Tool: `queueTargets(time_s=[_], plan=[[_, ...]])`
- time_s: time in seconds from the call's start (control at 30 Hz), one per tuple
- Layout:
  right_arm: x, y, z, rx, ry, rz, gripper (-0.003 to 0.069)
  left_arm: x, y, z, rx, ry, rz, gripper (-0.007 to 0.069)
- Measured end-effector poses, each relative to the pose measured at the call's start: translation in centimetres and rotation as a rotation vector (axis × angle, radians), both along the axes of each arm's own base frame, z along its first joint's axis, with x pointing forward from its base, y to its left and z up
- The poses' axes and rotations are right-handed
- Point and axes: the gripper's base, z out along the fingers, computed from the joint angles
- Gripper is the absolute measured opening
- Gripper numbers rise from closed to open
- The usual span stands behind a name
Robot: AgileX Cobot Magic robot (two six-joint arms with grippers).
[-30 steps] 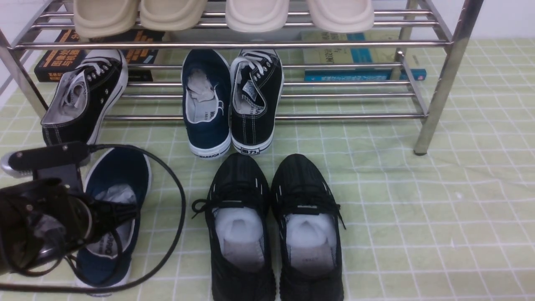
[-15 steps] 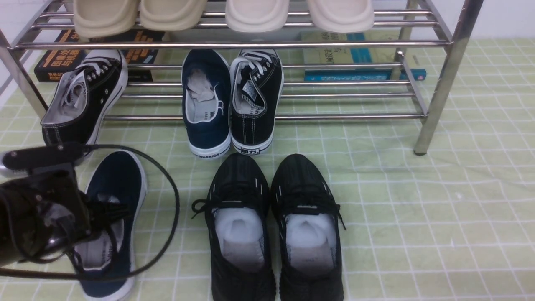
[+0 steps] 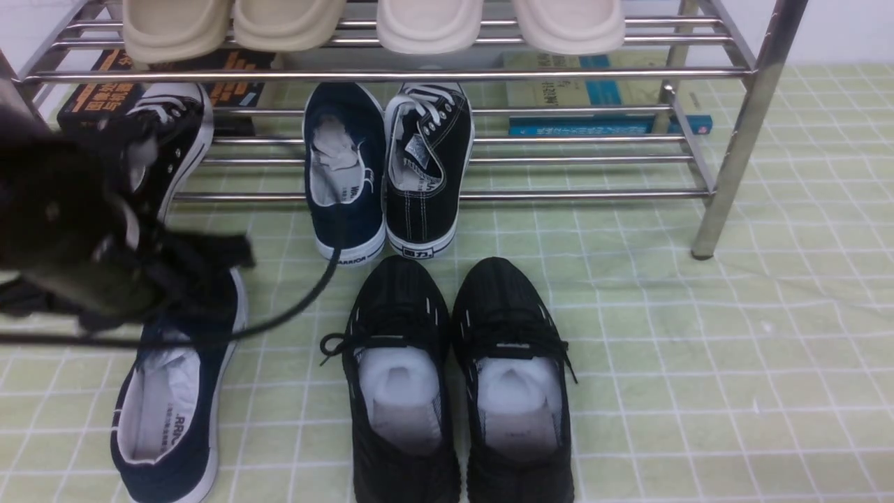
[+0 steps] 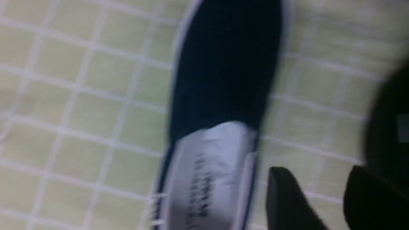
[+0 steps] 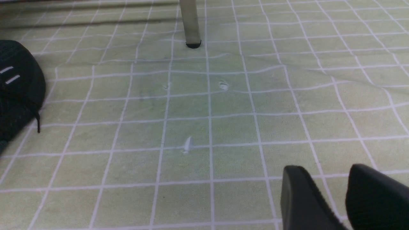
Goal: Take the shoes off the shelf with your hand from the green coffee tablecloth.
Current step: 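Grasp a shoe standing on the lower shelf of the shoe rack with the left gripper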
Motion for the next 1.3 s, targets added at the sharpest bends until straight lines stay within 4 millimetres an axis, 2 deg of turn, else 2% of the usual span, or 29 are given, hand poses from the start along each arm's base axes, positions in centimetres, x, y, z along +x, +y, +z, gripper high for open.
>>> queueTargets(time_s=[0.1,0.17,0.2,0.57,0.7,0.83,0.9,1.1,1.27,1.3], plan=[[0.0,0.0,0.0,0.0,0.0,0.0,0.0239,0.4,-0.5,1.0,-0.041,-0.043,-0.026,0.0111],[0.0,0.0,0.0,0.0,0.0,0.0,0.0239,0.4,-0.6,1.1,-0.053,-0.048,-0.03,0.0066],[0.0,0.0,0.0,0.0,0.0,0.0,0.0239,0.4,-0.7,1.1,-0.063,-0.043,-0.03,0.0017],[0.0,0.0,0.0,0.0,0.0,0.0,0.0239,0.7,-1.1,0.8,-0.108,-0.049,-0.03,0.0005],[0.0,0.0,0.0,0.0,0.0,0.0,0.0239,1.6,-1.5,0.3,-0.14,-0.065,-0.011,0.0043],[0.0,0.0,0.0,0.0,0.0,0.0,0.0239,2.8,-2.0,-0.5,-0.172,-0.095,0.004,0.012],[0.0,0.0,0.0,0.0,0.0,0.0,0.0239,4.0,-2.3,-0.8,-0.209,-0.135,0.022,0.0201],[0.0,0.0,0.0,0.0,0.0,0.0,0.0239,8.0,-1.9,-0.8,-0.237,-0.178,0.085,0.0356],[0.0,0.0,0.0,0.0,0.0,0.0,0.0239,11.8,-3.3,-1.9,-0.235,-0.186,0.071,0.0408],[0.0,0.0,0.0,0.0,0.0,0.0,0.0239,12.0,-3.3,-1.8,-0.234,-0.189,0.069,0.0409]])
